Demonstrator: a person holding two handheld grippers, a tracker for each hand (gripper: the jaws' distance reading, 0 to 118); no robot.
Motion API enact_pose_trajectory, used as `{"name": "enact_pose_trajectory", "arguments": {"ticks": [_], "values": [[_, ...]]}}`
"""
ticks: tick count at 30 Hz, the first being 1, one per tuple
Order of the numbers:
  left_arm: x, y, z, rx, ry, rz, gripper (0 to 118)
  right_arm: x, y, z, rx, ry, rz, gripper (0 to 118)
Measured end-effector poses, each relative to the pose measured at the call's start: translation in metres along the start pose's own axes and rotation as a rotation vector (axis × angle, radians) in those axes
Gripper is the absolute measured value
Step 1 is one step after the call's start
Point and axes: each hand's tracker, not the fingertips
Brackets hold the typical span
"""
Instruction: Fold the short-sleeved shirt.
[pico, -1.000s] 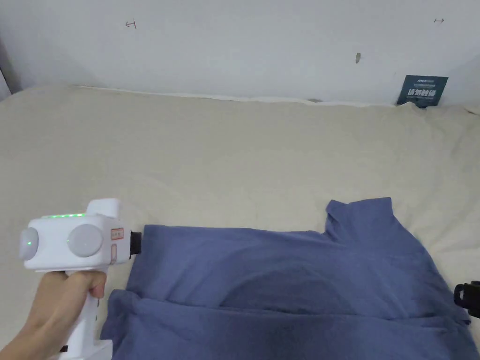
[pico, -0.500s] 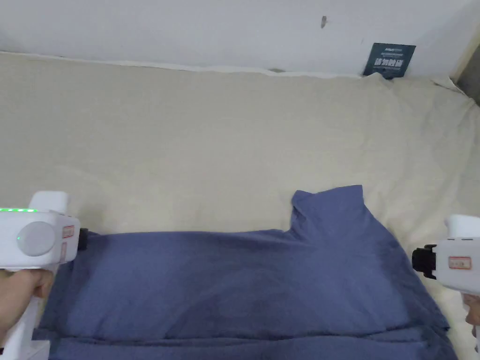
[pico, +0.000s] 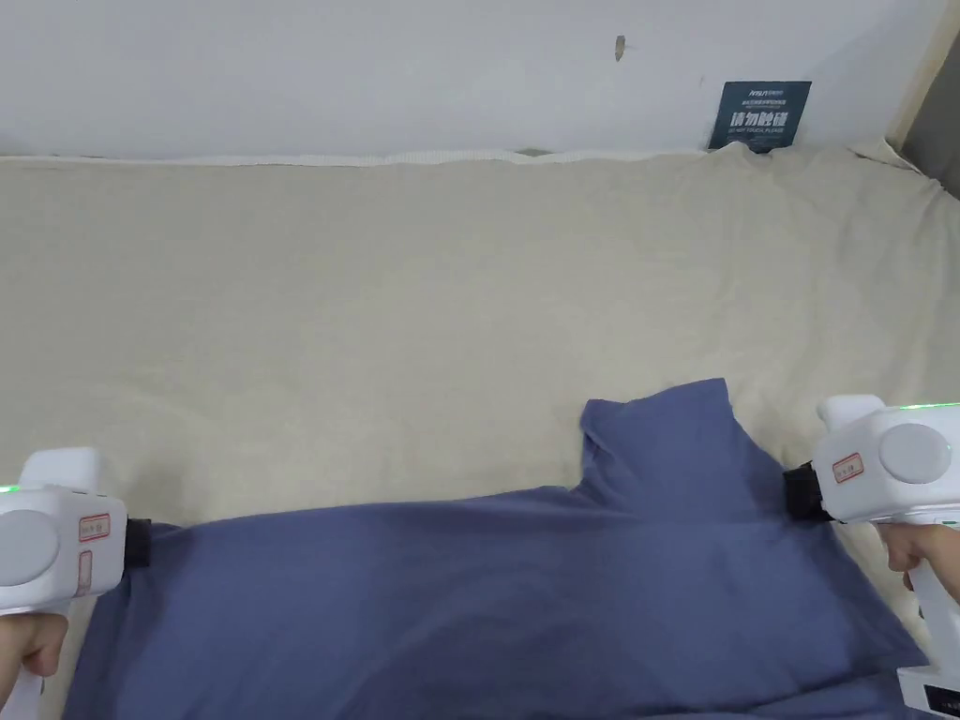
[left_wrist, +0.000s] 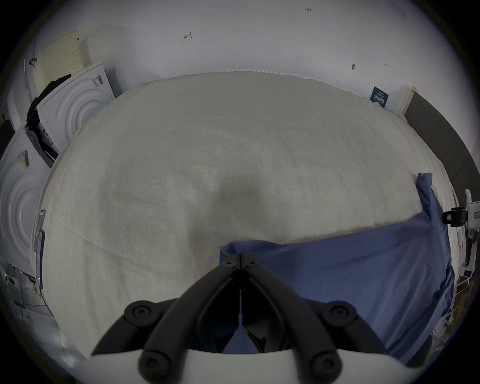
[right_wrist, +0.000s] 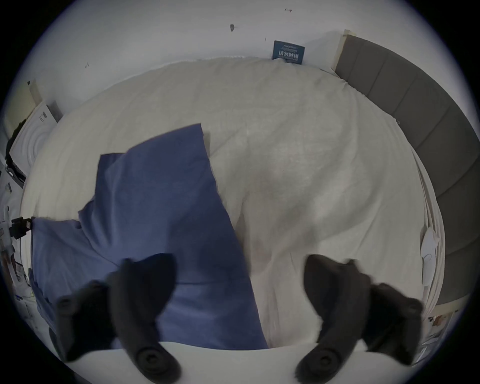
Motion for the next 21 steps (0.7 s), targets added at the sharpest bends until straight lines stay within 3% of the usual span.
{"name": "enact_pose_trajectory", "arguments": {"ticks": [1,3,11,21], "values": [[0.0,0.0,0.0,-0.002,0.0,-0.002,0,0.0,-0.002,0.001,0.012,-0.02,0.013,7],[-0.005,0.003,-0.004,-0.004,-0.004,0.003,0,0.004,-0.004,0.007,0.058,0.011,-0.026,6],[-0.015,0.003,0.019,0.023,-0.013,0.018,0,0.015,-0.015,0.045,0.13,0.047,-0.066,5],[-0.018,-0.001,0.071,0.054,-0.032,0.019,0,0.015,-0.027,0.106,0.219,0.06,-0.035,5]]}}
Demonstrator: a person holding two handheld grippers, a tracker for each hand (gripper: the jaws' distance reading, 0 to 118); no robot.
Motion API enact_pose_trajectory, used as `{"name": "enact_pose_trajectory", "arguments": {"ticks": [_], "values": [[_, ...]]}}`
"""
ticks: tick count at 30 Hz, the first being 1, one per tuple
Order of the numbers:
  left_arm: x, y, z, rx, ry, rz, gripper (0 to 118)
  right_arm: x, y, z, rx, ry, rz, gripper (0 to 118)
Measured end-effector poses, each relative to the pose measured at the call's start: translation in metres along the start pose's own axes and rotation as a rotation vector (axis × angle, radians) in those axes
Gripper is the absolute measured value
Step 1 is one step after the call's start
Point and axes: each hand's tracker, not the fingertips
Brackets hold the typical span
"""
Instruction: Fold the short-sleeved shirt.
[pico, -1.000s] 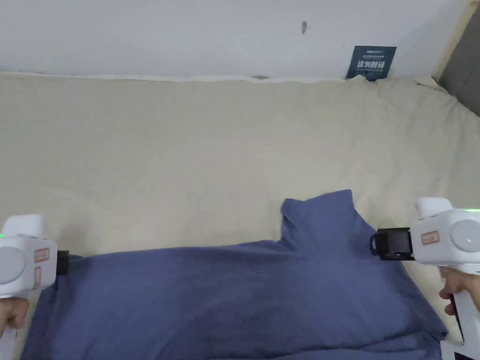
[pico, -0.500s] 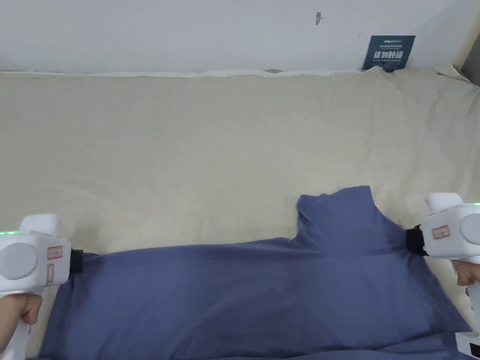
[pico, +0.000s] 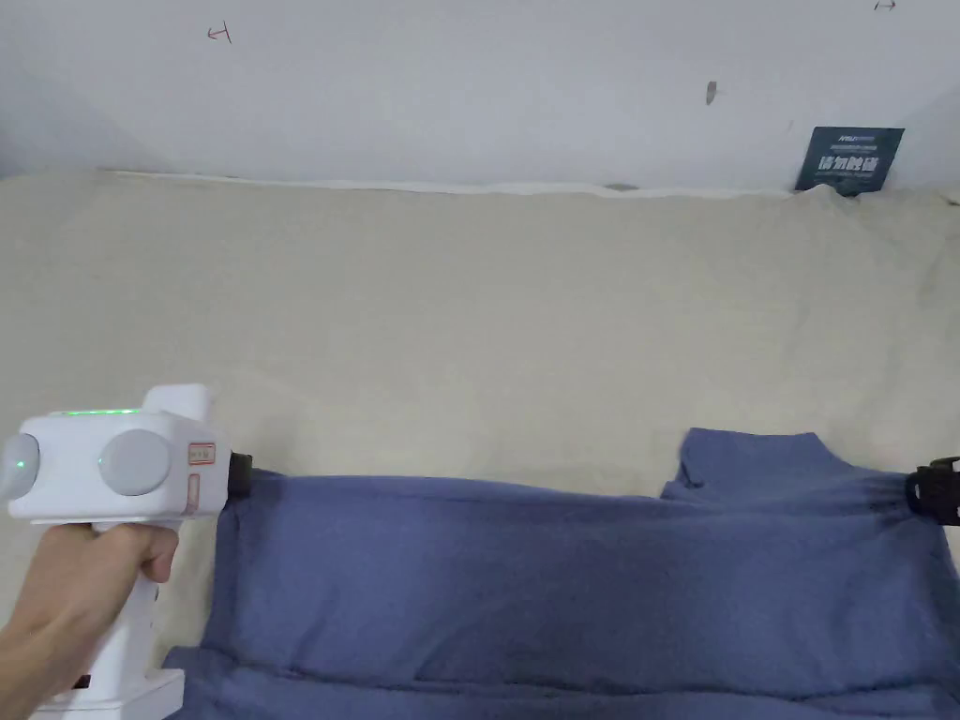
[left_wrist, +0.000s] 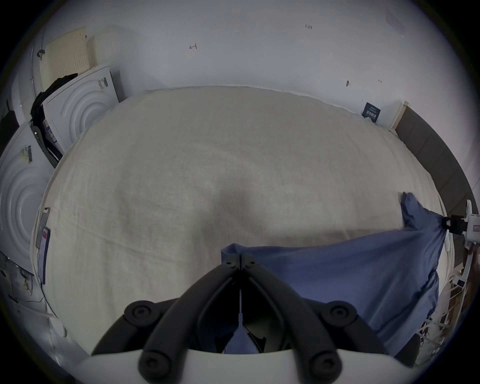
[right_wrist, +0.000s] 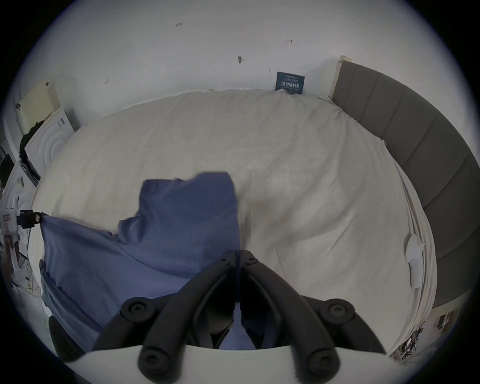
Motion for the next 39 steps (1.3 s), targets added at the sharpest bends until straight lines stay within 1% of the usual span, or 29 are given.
{"name": "enact_pose_trajectory", "arguments": {"ticks": [7,11,16,21,25,27,30,34,37,39], "values": [[-0.008,-0.017,0.042,0.049,-0.012,0.005,0,0.001,-0.023,0.046,0.046,0.023,-0.008,5],[-0.013,-0.044,0.073,0.06,-0.02,-0.004,0,0.005,-0.048,0.076,0.079,0.045,-0.036,5],[-0.023,-0.083,0.102,0.075,-0.028,0.006,0,0.009,-0.093,0.106,0.099,0.066,-0.05,5],[-0.032,-0.13,0.124,0.079,-0.031,0.007,0,0.012,-0.149,0.128,0.099,0.094,-0.093,5],[-0.039,-0.164,0.132,0.074,-0.024,0.016,0,0.015,-0.19,0.135,0.084,0.103,-0.124,5],[-0.042,-0.18,0.132,0.066,-0.03,0.027,0,0.019,-0.207,0.133,0.064,0.119,-0.165,5],[-0.046,-0.199,0.126,0.037,-0.032,0.044,0,0.02,-0.226,0.126,0.026,0.12,-0.178,5],[-0.053,-0.211,0.116,0.017,-0.035,0.072,0,0.019,-0.236,0.119,0.004,0.117,-0.183,5],[-0.053,-0.214,0.122,0.022,-0.037,0.084,0,0.021,-0.235,0.123,0.02,0.121,-0.199,5],[-0.053,-0.216,0.127,0.028,-0.039,0.085,0,0.021,-0.234,0.129,0.033,0.125,-0.196,5]]}}
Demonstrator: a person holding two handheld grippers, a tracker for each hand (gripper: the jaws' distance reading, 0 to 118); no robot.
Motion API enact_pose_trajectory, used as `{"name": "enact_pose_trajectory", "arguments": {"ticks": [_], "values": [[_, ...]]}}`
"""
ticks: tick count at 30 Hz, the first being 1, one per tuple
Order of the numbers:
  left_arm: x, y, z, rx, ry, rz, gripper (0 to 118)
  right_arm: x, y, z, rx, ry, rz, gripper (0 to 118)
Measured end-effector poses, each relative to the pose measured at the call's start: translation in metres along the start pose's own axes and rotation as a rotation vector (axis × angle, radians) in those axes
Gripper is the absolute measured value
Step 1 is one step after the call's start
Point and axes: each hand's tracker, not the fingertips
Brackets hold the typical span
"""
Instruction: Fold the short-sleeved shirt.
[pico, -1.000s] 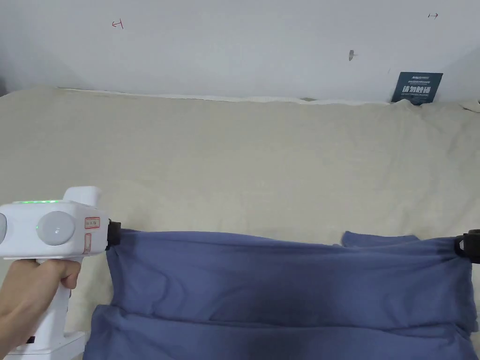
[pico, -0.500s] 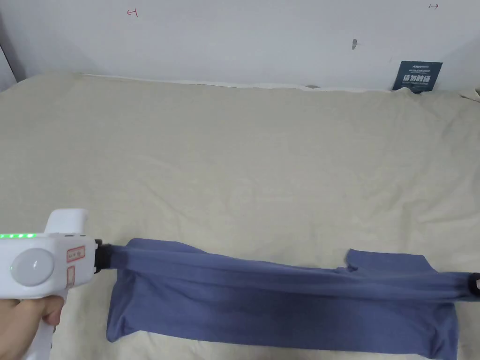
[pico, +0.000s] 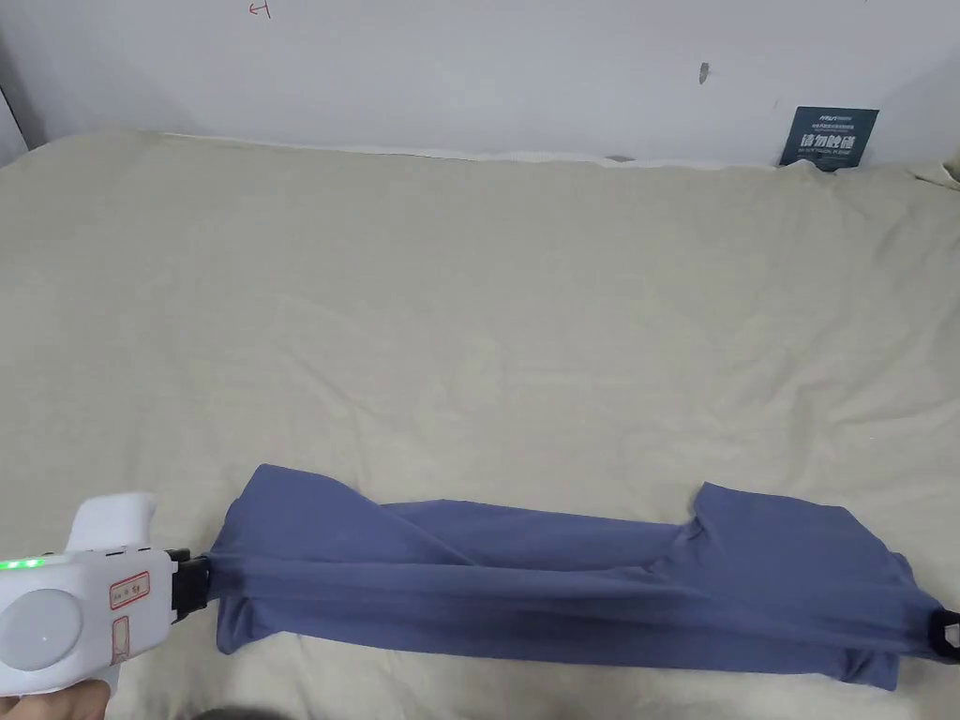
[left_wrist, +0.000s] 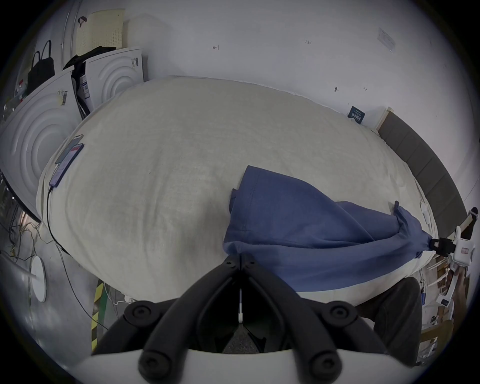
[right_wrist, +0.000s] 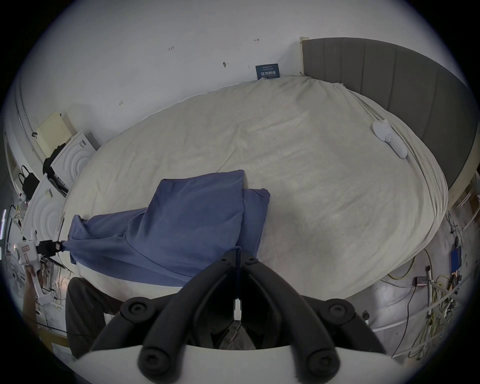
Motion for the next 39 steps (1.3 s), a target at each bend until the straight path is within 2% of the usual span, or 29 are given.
{"name": "enact_pose_trajectory", "arguments": {"ticks": [8,11,13,14,15,16,17,18,19,22,23,24,25,26,27,28,30,31,37,38,39], "values": [[0.0,-0.012,-0.006,-0.018,0.018,-0.027,0,0.004,-0.006,0.005,0.002,-0.006,0.026,5],[-0.005,-0.024,-0.025,-0.055,0.024,-0.016,0,0.004,-0.015,-0.005,-0.028,-0.036,0.052,5],[-0.006,-0.03,-0.029,-0.064,0.03,-0.015,0,0.005,-0.02,-0.012,-0.052,-0.052,0.04,7],[-0.008,-0.032,-0.028,-0.068,0.017,-0.004,26,0.006,-0.023,-0.014,-0.068,-0.056,0.025,25],[-0.009,-0.032,-0.027,-0.078,0.013,0.006,72,0.005,-0.024,-0.014,-0.077,-0.076,0.019,57],[-0.01,-0.034,-0.026,-0.072,0.029,0.011,114,0.005,-0.025,-0.014,-0.09,-0.113,0.017,95],[-0.013,-0.036,-0.025,-0.068,0.05,0.009,115,0.005,-0.026,-0.01,-0.083,-0.117,0.026,118],[-0.011,-0.035,-0.009,0.041,0.03,-0.024,115,0.005,-0.027,-0.006,-0.078,-0.109,0.026,115],[-0.011,-0.034,0.003,-0.018,0.055,-0.014,117,0.001,-0.026,0.001,0.0,-0.086,0.018,115],[-0.027,-0.028,0.004,-0.037,0.032,0.029,115,-0.006,-0.02,0.001,-0.02,-0.078,-0.002,114],[-0.035,-0.025,-0.001,-0.055,0.004,0.047,104,-0.005,-0.02,0.018,-0.03,-0.073,-0.016,101],[-0.039,-0.023,-0.001,-0.052,-0.029,0.073,75,-0.008,-0.019,0.023,-0.027,-0.055,-0.022,69],[-0.044,-0.022,-0.001,-0.035,-0.054,0.089,59,-0.012,-0.018,0.026,0.002,-0.025,-0.02,69],[-0.045,-0.015,0.0,-0.045,-0.071,0.108,41,-0.02,-0.016,0.029,0.011,-0.044,-0.011,53],[-0.048,-0.012,-0.006,-0.063,-0.067,0.126,0,-0.031,-0.012,0.026,0.028,-0.1,0.012,21],[-0.049,-0.007,-0.006,-0.003,-0.056,0.162,0,-0.038,-0.009,0.026,0.081,-0.125,0.039,0],[-0.052,0.004,-0.011,-0.075,-0.076,0.148,0,-0.048,-0.005,0.024,0.047,-0.063,0.019,0],[-0.053,0.009,-0.012,-0.057,-0.1,0.162,0,-0.049,-0.002,0.024,0.045,-0.049,0.014,0],[-0.041,0.033,-0.018,-0.094,-0.227,0.152,0,-0.068,0.008,0.018,0.055,-0.04,0.049,0],[-0.058,0.038,-0.035,-0.087,-0.262,0.173,0,-0.07,0.009,0.018,0.054,-0.038,0.05,0],[-0.063,0.043,-0.042,-0.088,-0.298,0.156,20,-0.073,0.011,0.019,0.057,-0.036,0.052,0]]}}
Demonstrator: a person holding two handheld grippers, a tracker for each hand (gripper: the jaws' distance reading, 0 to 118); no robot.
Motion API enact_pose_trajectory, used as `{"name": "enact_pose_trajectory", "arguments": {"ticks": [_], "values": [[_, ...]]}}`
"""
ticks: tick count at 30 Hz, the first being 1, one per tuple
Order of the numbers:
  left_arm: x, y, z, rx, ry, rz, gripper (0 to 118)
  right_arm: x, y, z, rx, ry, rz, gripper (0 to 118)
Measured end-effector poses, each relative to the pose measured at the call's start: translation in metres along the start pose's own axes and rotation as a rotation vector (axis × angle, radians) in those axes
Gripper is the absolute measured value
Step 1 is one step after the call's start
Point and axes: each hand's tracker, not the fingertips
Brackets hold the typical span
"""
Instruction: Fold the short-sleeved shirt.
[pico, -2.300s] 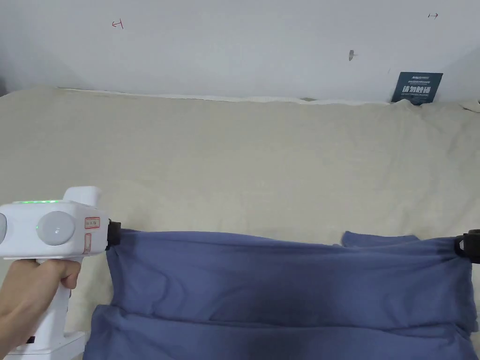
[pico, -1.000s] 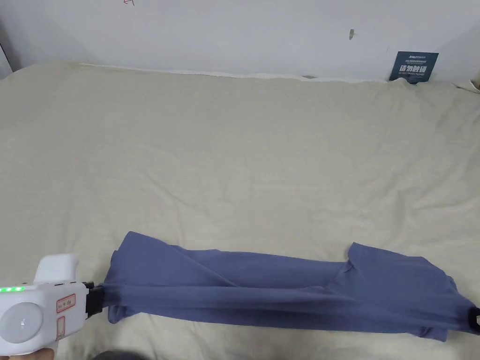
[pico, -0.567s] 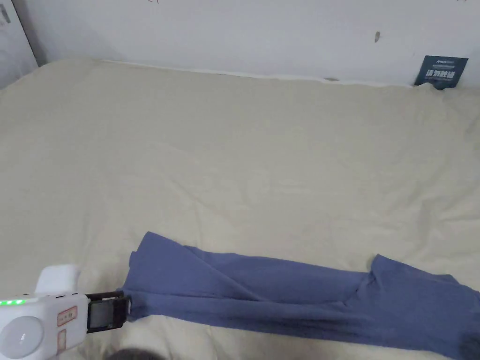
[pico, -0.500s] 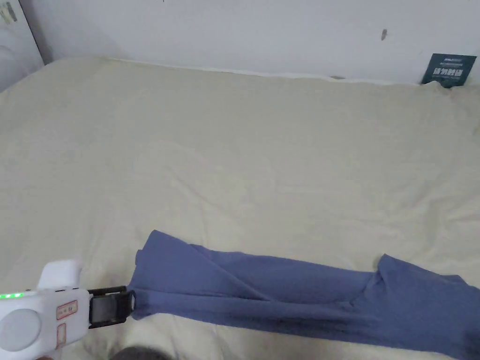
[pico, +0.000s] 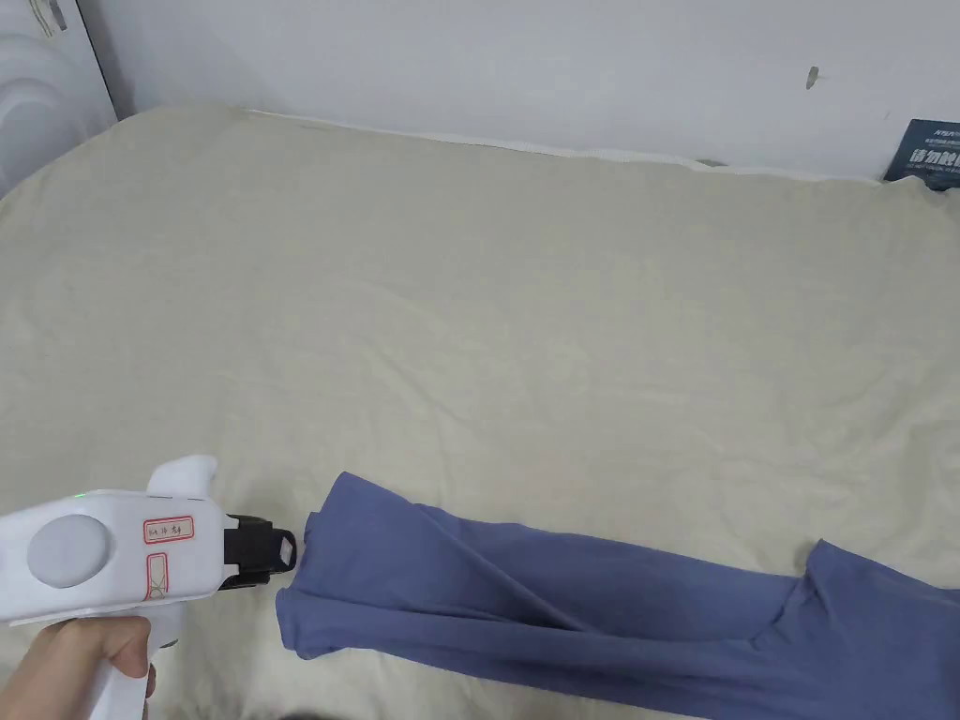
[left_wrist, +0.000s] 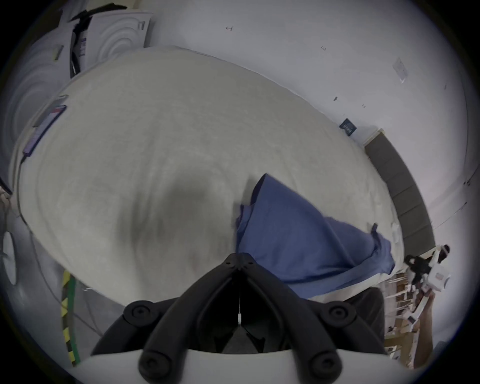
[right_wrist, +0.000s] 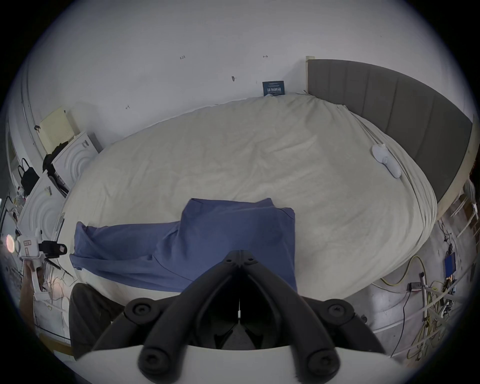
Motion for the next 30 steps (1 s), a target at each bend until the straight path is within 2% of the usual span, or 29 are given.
{"name": "enact_pose_trajectory", "arguments": {"ticks": [1,2,3,5,6,10,12,14,17,18,19,20,21,22,23,24,26,30], "values": [[-0.003,0.006,-0.003,-0.013,-0.007,0.001,73,-0.002,0.001,0.0,0.0,0.001,0.0,0],[-0.006,0.011,-0.01,-0.052,-0.025,0.009,118,-0.003,0.002,0.0,-0.001,0.005,-0.001,0],[0.007,0.002,-0.013,-0.112,-0.076,0.01,115,-0.004,0.002,0.0,0.0,0.01,-0.001,0],[0.013,0.0,-0.016,-0.115,-0.179,0.015,115,-0.005,0.004,0.0,0.001,0.012,0.001,0],[0.013,-0.001,-0.022,-0.162,-0.198,0.064,115,-0.006,0.004,0.0,0.001,0.011,0.003,0],[-0.001,0.012,-0.056,-0.26,-0.331,0.11,115,-0.008,0.003,0.0,-0.005,0.008,0.0,0],[-0.001,0.004,-0.076,-0.325,-0.458,0.171,115,-0.01,0.002,0.001,-0.007,0.007,0.001,0],[0.007,-0.001,-0.081,-0.317,-0.47,0.163,115,-0.011,0.001,0.002,-0.004,0.002,0.004,0],[-0.031,0.017,-0.098,-0.318,-0.534,0.195,115,-0.013,0.0,0.001,-0.012,0.005,0.01,0],[-0.039,0.019,-0.099,-0.328,-0.512,0.21,113,-0.014,0.0,0.001,-0.013,0.007,0.012,0],[-0.019,0.007,-0.085,-0.314,-0.495,0.206,105,-0.015,0.0,-0.001,-0.014,0.004,0.012,0],[-0.013,0.0,-0.078,-0.288,-0.454,0.196,57,-0.016,0.001,-0.001,-0.015,0.006,0.012,0],[-0.011,-0.008,-0.082,-0.28,-0.336,0.185,8,-0.017,0.001,-0.003,-0.017,0.016,0.008,0],[-0.009,-0.016,-0.086,-0.277,-0.339,0.181,8,-0.018,0.002,-0.004,-0.016,0.022,0.006,0],[-0.02,-0.014,-0.092,-0.324,-0.434,0.228,8,-0.021,0.002,-0.004,-0.015,0.023,0.007,0],[-0.036,-0.001,-0.091,-0.295,-0.43,0.254,8,-0.022,0.003,-0.005,-0.016,0.026,0.01,0],[-0.025,0.002,-0.084,-0.232,-0.36,0.161,8,-0.024,0.003,-0.004,-0.016,0.039,0.023,0],[-0.017,0.004,-0.064,-0.241,-0.362,0.172,8,-0.028,0.008,-0.005,-0.009,0.041,0.046,0]]}}
